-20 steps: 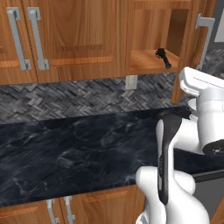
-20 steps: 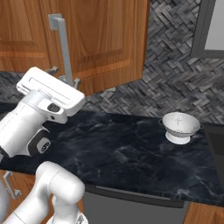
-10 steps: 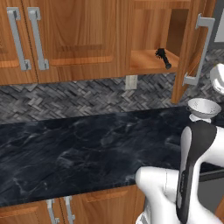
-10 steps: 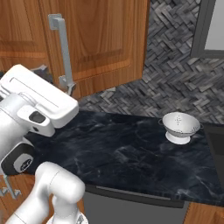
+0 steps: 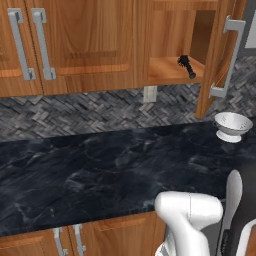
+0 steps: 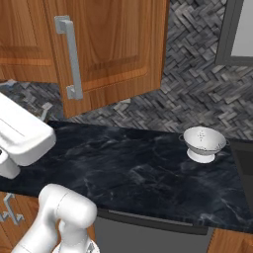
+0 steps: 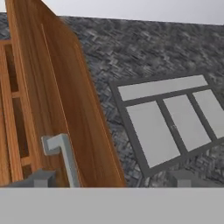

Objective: Open the cabinet. Pick the dish brush and place it next to the sink. Then close the cabinet.

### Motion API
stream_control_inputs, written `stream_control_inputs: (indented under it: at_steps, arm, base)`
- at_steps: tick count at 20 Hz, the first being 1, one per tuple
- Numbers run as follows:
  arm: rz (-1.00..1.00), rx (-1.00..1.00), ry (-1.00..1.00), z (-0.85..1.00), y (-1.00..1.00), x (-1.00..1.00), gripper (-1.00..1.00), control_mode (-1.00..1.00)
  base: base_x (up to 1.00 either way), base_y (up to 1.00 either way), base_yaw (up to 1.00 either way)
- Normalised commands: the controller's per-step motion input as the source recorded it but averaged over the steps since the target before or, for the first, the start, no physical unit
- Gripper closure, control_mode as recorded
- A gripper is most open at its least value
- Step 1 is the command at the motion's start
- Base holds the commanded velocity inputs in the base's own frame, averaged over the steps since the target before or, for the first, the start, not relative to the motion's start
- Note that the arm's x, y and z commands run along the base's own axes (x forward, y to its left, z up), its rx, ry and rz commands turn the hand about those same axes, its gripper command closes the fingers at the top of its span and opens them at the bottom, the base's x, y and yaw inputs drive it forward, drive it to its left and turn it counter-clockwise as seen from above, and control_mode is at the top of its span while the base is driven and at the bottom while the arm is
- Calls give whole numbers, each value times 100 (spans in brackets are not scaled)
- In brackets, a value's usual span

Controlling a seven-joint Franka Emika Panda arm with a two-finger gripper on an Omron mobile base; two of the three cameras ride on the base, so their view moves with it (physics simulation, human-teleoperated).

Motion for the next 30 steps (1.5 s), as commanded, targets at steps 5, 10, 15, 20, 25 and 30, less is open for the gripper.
stream_control_inputs:
  at_steps: [5, 10, 15, 20, 25, 30]
  arm:
    - [0, -15, 0, -22, 88, 1, -100, -100]
    - [-1, -18, 0, -28, 95, 28, -100, -100]
    - [-11, -7, -2, -14, 41, 60, -100, -100]
    - [-26, -4, -3, -16, 27, 59, -100, -100]
    - [-40, -2, 0, -15, 12, 51, -100, -100]
    - [-41, 0, 5, -5, -3, 36, -100, -100]
  base:
    - [0, 0, 0]
    - [0, 0, 0]
    - [0, 0, 0]
    - [0, 0, 0]
    - [0, 0, 0]
    - [0, 0, 0]
